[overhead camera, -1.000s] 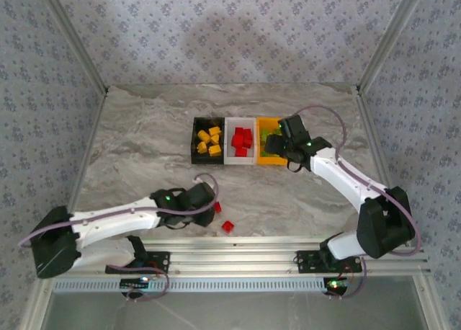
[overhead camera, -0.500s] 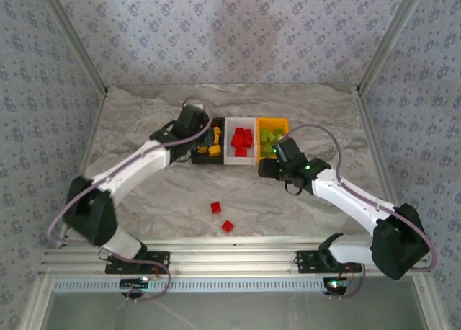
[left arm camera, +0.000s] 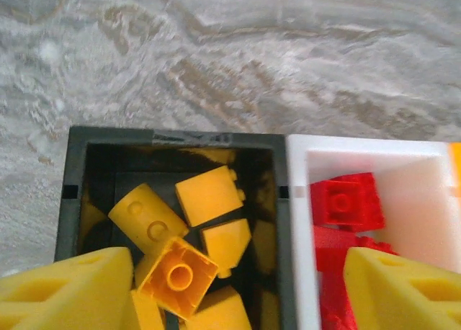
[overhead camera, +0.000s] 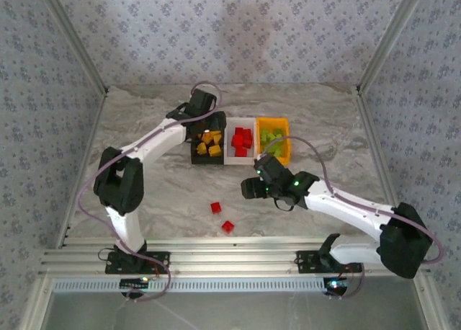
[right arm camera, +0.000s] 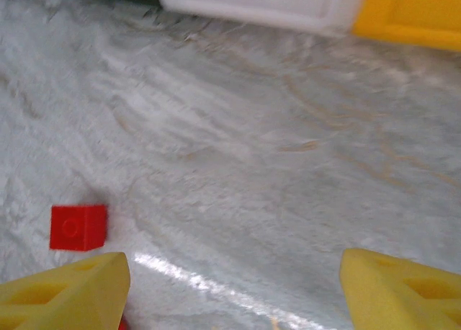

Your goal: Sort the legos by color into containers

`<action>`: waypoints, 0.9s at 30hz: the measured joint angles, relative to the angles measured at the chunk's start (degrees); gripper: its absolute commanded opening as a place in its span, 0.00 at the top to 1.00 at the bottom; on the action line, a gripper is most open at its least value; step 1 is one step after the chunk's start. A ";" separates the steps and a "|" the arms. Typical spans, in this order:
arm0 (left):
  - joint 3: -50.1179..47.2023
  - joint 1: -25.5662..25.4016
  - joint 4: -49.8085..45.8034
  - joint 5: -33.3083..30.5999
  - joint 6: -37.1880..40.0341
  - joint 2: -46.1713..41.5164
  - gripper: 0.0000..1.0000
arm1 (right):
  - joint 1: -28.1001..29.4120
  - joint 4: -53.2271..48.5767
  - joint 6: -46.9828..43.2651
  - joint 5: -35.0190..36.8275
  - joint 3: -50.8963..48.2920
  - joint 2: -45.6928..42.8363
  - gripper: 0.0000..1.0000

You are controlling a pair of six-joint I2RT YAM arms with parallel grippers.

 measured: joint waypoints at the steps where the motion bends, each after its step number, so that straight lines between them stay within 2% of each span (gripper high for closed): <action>1: -0.63 -0.46 0.39 0.28 -0.15 -2.25 0.11 | 1.22 0.35 -0.22 -0.22 0.20 1.33 0.21; 5: -6.21 -2.78 2.40 0.98 -0.79 -14.69 0.00 | 5.79 0.79 -1.86 -1.84 1.77 6.93 0.21; 12: -23.91 -8.28 3.78 -0.20 -3.08 -41.03 0.01 | 16.90 -0.50 -5.77 -2.93 6.91 15.37 0.20; 19: -41.77 -8.57 -1.70 -3.78 -8.81 -55.34 0.01 | 21.35 -1.60 -7.13 -3.19 7.96 21.07 0.21; 24: -47.87 -8.57 -6.25 -5.95 -12.83 -60.41 0.01 | 22.12 -2.14 -7.58 -2.14 9.01 25.29 0.32; 27: -49.16 -8.57 -7.67 -6.91 -14.29 -62.10 0.01 | 22.14 -2.71 -7.89 -1.49 9.55 25.49 0.50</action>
